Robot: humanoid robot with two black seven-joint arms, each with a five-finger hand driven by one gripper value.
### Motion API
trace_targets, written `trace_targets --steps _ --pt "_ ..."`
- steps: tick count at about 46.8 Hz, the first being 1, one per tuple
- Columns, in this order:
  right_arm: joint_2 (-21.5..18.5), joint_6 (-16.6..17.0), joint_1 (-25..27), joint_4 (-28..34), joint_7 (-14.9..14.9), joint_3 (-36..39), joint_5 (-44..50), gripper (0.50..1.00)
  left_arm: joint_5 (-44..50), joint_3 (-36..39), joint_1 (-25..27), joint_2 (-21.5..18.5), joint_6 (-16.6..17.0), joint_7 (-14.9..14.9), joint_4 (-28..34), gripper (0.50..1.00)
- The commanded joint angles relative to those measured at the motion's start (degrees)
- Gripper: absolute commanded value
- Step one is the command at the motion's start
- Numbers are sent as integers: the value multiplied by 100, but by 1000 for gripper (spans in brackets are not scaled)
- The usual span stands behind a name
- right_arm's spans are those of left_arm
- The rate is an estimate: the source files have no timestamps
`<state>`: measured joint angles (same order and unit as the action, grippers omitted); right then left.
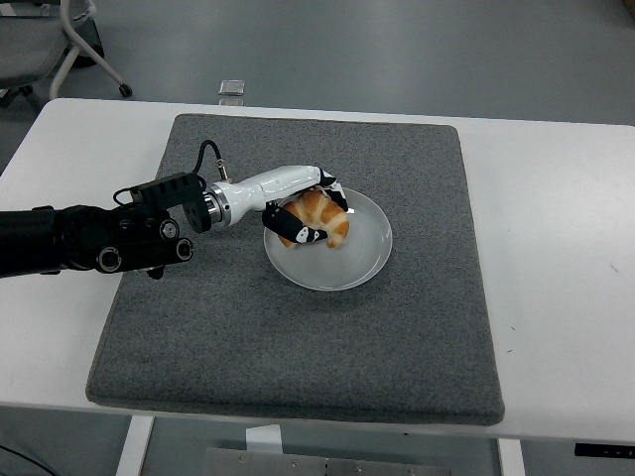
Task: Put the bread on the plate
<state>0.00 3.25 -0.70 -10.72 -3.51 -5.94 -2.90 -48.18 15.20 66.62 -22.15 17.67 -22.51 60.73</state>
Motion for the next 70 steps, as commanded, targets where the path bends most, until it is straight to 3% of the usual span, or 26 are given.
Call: trace_targets --steps 1,12,16,21,33,40,43,52,59,70 --pt "0 0 0 0 0 5 9 930 2 -8 -61 1 -1 1 0 630" --pt "0 0 0 0 0 -4 9 930 2 -96 -131 18 -1 1 -8 756" --pt "0 0 0 0 0 -4 0 930 2 -96 -131 18 -1 1 0 883" --pt "0 0 0 0 0 -4 0 930 10 -105 -131 18 -9 1 0 915" --pt "0 0 0 0 0 -4 9 930 28 -210 -131 9 -18 1 27 936" --pt "0 0 0 0 0 5 9 930 124 -780 -105 -87 -176 1 71 983" --pt "0 0 0 0 0 5 0 930 309 -1193 -70 -245 -500 1 71 988" --pt "0 0 0 0 0 -4 0 930 1775 -2600 18 -781 -2117 63 27 988" --pt "0 0 0 0 0 -4 0 930 2707 -2847 299 -1230 -2690 63 -79 988" --pt "0 0 0 0 0 -4 9 930 4228 -3365 308 -1458 -3656 63 -746 988"
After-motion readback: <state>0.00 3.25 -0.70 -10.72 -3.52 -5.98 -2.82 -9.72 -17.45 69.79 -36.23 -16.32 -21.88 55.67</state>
